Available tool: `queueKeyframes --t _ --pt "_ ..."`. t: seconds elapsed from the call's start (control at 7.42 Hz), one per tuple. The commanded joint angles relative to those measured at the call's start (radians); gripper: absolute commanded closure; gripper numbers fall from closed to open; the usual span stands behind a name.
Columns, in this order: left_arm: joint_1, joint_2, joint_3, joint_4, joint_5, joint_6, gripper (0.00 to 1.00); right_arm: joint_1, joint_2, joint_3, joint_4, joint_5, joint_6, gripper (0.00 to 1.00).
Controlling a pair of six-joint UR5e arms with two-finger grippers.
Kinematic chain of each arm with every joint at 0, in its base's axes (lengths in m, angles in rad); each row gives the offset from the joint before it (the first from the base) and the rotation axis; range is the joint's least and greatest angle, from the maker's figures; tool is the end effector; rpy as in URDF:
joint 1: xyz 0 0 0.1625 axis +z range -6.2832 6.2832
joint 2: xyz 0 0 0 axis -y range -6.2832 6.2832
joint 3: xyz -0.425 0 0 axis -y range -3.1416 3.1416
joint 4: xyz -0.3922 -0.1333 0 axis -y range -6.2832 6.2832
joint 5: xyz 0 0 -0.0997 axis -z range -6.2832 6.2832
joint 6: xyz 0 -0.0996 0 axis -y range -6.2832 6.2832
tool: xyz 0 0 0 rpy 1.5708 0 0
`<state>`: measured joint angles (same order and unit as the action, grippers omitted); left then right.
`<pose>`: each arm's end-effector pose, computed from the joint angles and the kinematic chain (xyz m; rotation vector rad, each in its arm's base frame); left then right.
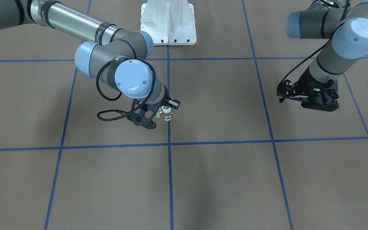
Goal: Assemble PPR valve and pipe with both arms
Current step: 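Press the pipe down into the valve with the right gripper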
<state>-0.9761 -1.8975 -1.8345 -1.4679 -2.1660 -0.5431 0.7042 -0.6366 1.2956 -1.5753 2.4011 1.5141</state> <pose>0.2658 -0.5312 0.3728 0.0843 0.7467 0.1942 -0.5495 -0.5453 0.1676 -0.5146 -0.8700 0.3203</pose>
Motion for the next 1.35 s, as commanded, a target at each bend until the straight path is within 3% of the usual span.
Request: queueKeyframes --t 0.0,0.81,0.94,1.08,1.21 --pt "0.0 0.0 0.003 -0.002 0.0 0.0 0.0 0.0 -0.005 -0.001 0.003 -0.002 0.0 1.0" --pt "0.0 0.0 0.01 -0.009 0.002 0.0 0.0 -0.009 -0.011 -0.001 0.017 -0.017 0.0 1.0" --pt "-0.001 0.0 0.023 -0.029 0.0 -0.001 0.0 -0.009 -0.012 -0.001 0.017 -0.017 0.0 0.91" --pt "-0.001 0.0 0.027 -0.032 0.0 -0.002 0.0 -0.009 -0.015 -0.001 0.017 -0.017 0.003 0.56" --pt "-0.001 0.0 0.027 -0.032 0.0 -0.002 0.0 -0.009 -0.018 -0.001 0.018 -0.019 -0.002 0.11"
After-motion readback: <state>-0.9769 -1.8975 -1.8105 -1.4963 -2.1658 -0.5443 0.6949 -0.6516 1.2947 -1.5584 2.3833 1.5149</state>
